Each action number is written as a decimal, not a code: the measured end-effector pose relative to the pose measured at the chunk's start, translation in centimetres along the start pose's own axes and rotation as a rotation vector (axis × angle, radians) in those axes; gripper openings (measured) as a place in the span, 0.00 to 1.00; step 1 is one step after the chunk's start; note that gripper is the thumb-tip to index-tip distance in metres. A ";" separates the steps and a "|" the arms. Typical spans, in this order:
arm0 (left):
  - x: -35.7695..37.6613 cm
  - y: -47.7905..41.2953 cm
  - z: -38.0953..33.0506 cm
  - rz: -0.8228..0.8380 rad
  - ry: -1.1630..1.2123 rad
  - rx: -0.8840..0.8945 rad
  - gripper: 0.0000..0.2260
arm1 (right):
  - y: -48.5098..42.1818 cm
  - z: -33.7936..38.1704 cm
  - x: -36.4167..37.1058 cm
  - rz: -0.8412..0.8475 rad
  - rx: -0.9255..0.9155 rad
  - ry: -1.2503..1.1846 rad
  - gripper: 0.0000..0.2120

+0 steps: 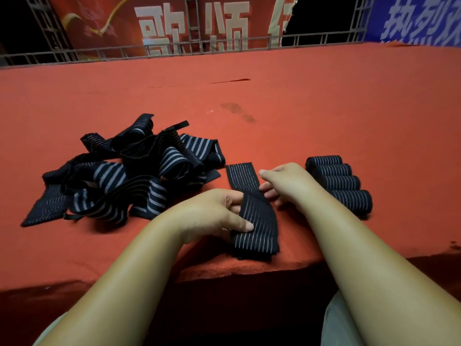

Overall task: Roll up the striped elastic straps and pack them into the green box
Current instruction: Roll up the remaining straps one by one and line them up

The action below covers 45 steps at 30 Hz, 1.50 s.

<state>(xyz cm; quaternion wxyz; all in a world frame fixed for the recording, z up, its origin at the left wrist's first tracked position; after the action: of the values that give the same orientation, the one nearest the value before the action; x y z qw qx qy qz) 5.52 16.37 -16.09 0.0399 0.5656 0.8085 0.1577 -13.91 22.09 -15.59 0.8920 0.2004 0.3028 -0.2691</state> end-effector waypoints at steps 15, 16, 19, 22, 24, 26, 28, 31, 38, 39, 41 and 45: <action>-4.8 -4.4 -3.1 -0.748 -0.484 0.269 0.16 | -4.8 1.8 1.2 -0.068 -0.024 0.202 0.22; -4.7 -5.0 -3.2 -0.727 -0.479 0.256 0.20 | -5.1 1.7 1.2 -0.053 -0.017 0.144 0.22; -4.8 -6.9 -3.3 -0.702 -0.508 0.177 0.20 | -5.9 1.1 1.0 -0.024 0.010 -0.016 0.15; -5.7 -8.2 -2.9 -0.741 -0.434 0.124 0.17 | -6.9 0.4 0.7 -0.027 0.072 -0.052 0.08; -6.3 -8.5 -2.5 -0.746 -0.327 0.115 0.16 | -7.1 0.5 0.7 -0.007 0.049 -0.003 0.08; -6.3 -8.5 -2.4 -0.736 -0.255 0.135 0.12 | -7.1 0.9 1.1 0.005 -0.012 0.023 0.11; -6.0 -8.1 -2.5 -0.743 -0.189 0.166 0.14 | -7.0 1.2 1.6 -0.007 -0.069 0.019 0.08; -5.7 -8.1 -2.3 -0.733 -0.071 0.194 0.18 | -6.6 1.4 1.9 0.027 -0.164 -0.078 0.13; -4.5 -5.8 -5.3 -0.716 0.154 0.395 0.16 | -2.6 4.1 0.5 0.058 -0.427 -0.153 0.14; -4.4 -5.2 -5.7 -0.722 0.137 0.420 0.15 | -1.9 4.3 0.4 0.062 -0.453 -0.137 0.13; -4.3 -4.0 -6.1 -0.762 0.085 0.457 0.14 | -0.8 4.5 0.4 0.070 -0.486 -0.117 0.12; -4.1 -0.9 -7.2 -0.810 0.029 0.536 0.12 | 0.2 5.0 -0.5 -0.131 -0.474 -0.175 0.05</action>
<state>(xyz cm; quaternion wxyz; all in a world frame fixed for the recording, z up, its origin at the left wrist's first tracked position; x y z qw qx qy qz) 4.38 10.81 -10.05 -0.0603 0.1933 0.9763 -0.0764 -11.93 19.84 -11.51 0.9175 -0.0580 0.2916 -0.2641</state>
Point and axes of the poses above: each hand's wrist, its own y-axis away from the middle knuckle, its own x-axis out of the palm, z = x × y, the point moved 3 cm from there along -y, towards the middle knuckle, and after that the axes turned 13 degrees about y, right-handed, at the moved point
